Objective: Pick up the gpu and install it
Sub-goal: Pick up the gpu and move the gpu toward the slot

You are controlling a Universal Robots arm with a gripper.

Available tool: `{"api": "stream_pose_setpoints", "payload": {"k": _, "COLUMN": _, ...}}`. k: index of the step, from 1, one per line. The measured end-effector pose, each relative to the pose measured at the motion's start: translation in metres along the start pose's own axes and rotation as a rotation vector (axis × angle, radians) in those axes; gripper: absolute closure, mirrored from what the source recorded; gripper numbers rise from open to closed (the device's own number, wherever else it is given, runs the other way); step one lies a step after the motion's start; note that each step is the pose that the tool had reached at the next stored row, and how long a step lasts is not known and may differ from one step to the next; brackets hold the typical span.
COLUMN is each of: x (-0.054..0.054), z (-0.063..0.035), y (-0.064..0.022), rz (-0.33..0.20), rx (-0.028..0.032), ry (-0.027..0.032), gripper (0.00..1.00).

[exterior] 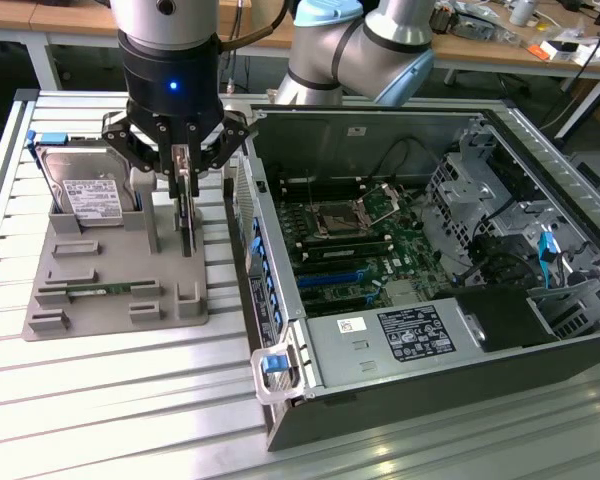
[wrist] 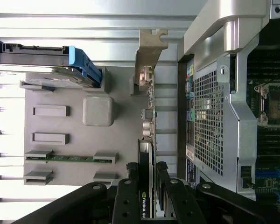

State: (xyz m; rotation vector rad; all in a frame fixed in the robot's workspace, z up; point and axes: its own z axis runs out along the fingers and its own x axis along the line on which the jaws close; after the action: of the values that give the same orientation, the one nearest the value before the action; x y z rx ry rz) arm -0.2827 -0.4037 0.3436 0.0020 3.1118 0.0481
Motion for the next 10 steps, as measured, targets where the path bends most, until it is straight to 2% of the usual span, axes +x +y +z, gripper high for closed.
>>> {"api": "stream_pose_setpoints", "payload": {"k": 10, "x": 0.0, "z": -0.0015, "y": 0.0, "rz": 0.0, "rx": -0.0001, "ry": 0.0, "gripper": 0.73}}
